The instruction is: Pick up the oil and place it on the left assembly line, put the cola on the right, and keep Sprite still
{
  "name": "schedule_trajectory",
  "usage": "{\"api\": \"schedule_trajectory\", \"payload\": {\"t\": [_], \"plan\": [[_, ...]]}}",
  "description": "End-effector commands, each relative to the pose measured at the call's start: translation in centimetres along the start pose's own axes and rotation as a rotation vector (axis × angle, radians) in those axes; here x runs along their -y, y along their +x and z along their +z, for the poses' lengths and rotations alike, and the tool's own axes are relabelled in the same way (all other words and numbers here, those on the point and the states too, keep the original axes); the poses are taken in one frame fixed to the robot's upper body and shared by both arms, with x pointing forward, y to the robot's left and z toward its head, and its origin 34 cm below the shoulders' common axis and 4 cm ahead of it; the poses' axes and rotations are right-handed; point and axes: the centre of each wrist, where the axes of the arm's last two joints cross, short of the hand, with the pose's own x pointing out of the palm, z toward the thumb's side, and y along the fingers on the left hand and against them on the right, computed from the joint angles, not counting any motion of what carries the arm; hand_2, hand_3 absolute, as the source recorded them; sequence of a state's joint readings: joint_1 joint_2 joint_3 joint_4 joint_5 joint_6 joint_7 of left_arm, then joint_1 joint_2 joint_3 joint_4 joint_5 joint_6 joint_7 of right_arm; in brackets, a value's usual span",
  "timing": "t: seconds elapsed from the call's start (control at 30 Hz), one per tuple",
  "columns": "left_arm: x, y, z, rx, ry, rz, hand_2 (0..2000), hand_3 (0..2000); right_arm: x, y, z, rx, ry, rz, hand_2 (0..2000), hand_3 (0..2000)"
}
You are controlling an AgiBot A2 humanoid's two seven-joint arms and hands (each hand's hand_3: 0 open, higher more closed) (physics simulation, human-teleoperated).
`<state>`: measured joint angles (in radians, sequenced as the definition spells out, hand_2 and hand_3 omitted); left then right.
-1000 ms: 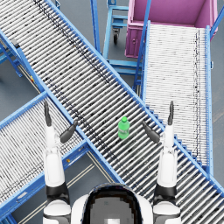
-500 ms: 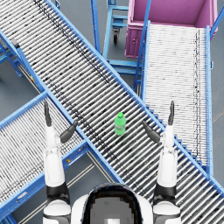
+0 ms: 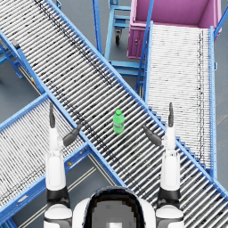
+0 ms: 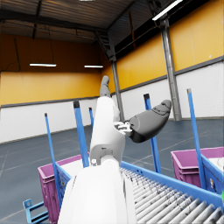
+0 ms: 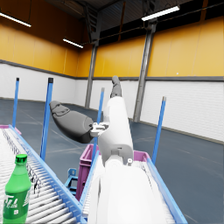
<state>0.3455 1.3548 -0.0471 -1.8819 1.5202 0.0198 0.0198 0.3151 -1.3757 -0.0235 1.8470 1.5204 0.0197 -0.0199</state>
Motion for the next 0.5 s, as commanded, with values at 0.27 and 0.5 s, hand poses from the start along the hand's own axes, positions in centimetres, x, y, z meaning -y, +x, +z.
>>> {"api": "schedule_trajectory", "payload": {"t": [0.27,0.5], "plan": [[0.8,1.5,-1.2,0.177,-0.114,-0.082,0,0,-0.4,1.1,-0.7,0.165,0.075,0.140,0,0],[1.8,2.7,-2.5,0.328,-0.243,-0.147,0,0,-1.0,1.9,-1.4,0.310,0.160,0.259,0,0]]}}
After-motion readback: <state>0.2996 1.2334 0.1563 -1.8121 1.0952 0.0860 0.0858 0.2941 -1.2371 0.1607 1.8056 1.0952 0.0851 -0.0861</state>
